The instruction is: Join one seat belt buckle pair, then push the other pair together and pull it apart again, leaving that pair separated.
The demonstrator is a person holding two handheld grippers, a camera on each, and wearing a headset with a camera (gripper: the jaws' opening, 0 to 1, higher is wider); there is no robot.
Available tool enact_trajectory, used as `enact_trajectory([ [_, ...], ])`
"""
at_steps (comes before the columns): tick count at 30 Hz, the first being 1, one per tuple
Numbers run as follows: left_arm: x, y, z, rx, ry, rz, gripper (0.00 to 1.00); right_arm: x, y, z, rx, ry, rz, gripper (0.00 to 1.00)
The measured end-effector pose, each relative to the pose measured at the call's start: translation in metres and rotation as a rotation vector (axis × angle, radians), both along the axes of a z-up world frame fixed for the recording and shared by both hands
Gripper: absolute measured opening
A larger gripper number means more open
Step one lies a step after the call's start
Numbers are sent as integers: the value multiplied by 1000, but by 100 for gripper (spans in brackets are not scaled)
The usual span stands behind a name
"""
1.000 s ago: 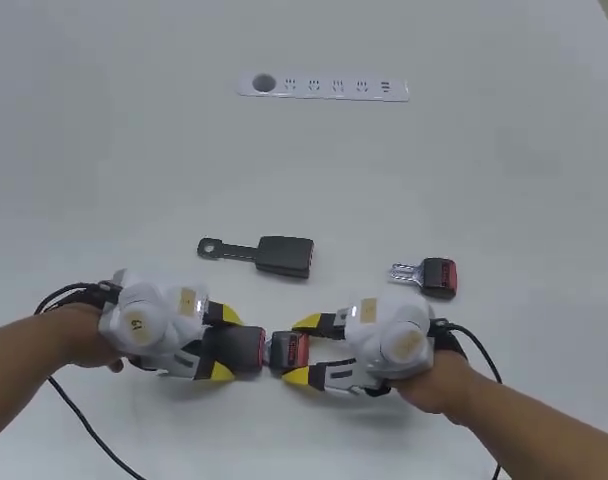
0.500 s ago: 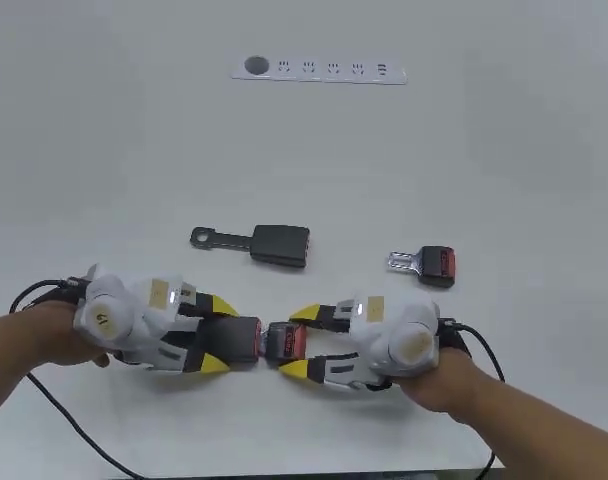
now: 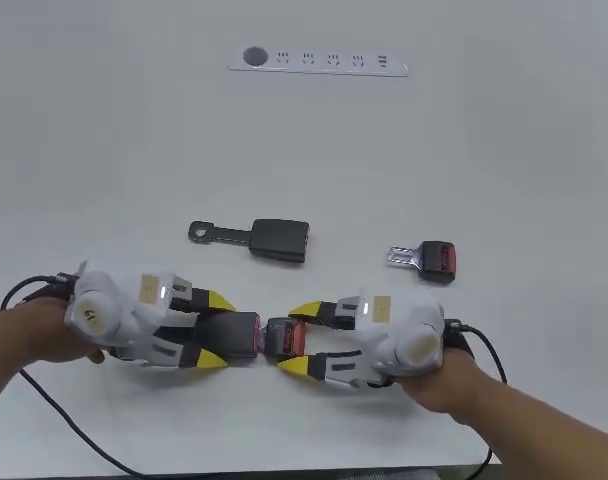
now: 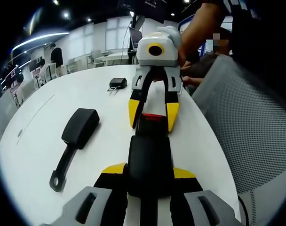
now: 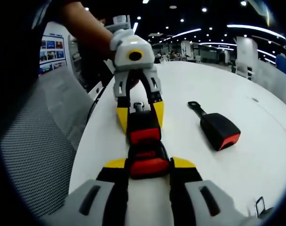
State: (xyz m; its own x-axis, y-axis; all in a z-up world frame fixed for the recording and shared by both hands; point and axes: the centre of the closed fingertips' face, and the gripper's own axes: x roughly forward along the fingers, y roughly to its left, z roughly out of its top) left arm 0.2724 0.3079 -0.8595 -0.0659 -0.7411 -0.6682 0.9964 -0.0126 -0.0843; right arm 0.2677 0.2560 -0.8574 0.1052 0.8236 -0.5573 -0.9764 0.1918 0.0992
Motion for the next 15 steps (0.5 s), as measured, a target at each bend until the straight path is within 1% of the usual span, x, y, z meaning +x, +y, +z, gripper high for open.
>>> enact_trajectory([
  [14,1,1,-1,-1,5,-8,35,0,0,-1,8,3,-9,33],
  [15,1,1,-1,-1,5,-8,35,0,0,-1,5,-3,-7,33],
])
